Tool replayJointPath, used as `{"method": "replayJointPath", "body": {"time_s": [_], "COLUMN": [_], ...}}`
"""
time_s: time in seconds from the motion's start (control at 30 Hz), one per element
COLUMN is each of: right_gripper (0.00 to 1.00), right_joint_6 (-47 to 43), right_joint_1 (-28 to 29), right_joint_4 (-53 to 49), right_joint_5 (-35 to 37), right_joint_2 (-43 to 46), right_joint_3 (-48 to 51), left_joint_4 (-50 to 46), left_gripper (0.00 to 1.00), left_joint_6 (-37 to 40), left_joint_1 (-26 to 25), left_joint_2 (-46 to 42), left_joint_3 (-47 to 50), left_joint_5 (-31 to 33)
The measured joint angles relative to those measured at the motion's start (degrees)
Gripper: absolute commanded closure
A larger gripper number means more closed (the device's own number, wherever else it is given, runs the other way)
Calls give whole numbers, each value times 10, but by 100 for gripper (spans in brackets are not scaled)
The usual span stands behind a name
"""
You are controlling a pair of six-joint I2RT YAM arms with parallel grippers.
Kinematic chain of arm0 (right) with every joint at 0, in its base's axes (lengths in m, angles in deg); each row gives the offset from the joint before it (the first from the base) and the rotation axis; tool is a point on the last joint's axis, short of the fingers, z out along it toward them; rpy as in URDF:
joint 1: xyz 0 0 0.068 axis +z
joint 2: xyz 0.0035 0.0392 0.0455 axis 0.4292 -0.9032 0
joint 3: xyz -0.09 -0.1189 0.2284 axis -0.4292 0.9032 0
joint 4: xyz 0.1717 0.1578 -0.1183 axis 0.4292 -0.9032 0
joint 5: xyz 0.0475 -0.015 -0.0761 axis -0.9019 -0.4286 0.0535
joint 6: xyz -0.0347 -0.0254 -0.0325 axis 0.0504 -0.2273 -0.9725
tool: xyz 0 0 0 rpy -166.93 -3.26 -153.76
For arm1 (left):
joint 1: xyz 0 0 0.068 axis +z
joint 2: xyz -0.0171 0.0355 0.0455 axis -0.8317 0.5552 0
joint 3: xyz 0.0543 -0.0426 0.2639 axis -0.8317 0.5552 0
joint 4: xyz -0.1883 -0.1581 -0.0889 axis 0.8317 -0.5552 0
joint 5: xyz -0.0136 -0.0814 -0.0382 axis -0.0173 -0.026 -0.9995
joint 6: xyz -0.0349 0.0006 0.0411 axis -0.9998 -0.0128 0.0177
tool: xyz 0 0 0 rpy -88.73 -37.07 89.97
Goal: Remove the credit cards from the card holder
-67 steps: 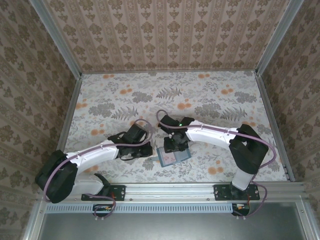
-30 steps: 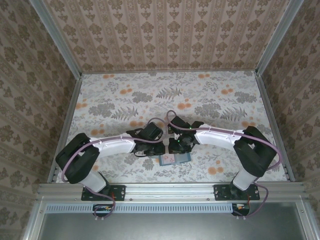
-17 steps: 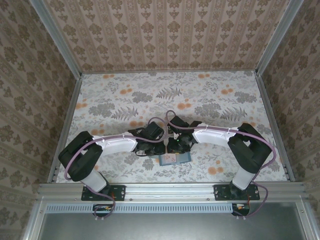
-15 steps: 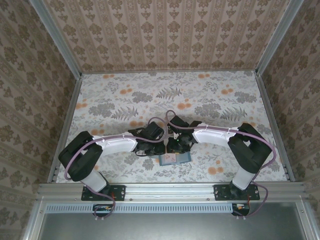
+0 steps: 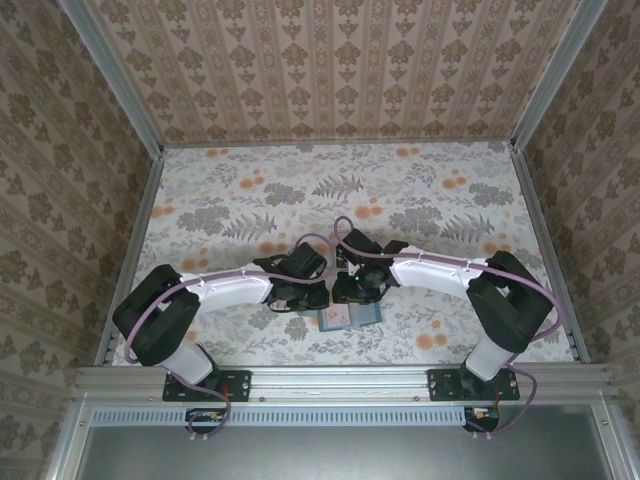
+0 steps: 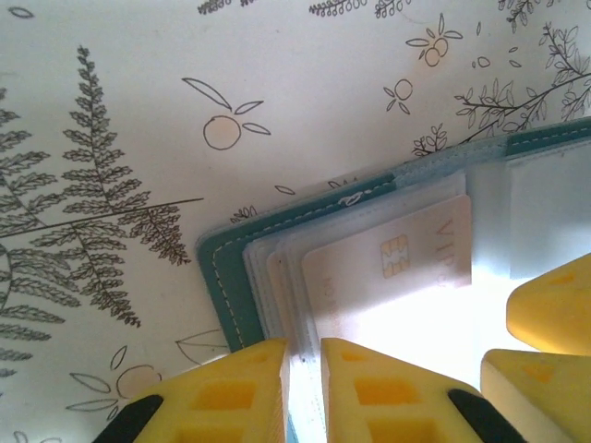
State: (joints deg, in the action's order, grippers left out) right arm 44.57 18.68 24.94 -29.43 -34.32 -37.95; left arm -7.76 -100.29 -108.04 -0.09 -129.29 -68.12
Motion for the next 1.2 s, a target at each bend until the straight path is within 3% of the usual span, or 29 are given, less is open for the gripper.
{"method": "replayJointPath", "body": {"time_s": [0.6,1.2], "right_gripper": [77,71], "right_joint_6": [0,-15], "right_joint_1": [-12,-13], "right_joint_4": [23,-13], "right_joint_5": [-16,18], "right_joint_2": [-32,-30], "right_joint_3": [12,9], "left_joint_4": [-50,-59], "left_gripper": [80,82], "left_joint_6": [11,22], "left_joint_1": [-11,-11], "left_joint_2": [54,49], "left_joint_3": [-56,-54], "left_joint_5": [9,19]}}
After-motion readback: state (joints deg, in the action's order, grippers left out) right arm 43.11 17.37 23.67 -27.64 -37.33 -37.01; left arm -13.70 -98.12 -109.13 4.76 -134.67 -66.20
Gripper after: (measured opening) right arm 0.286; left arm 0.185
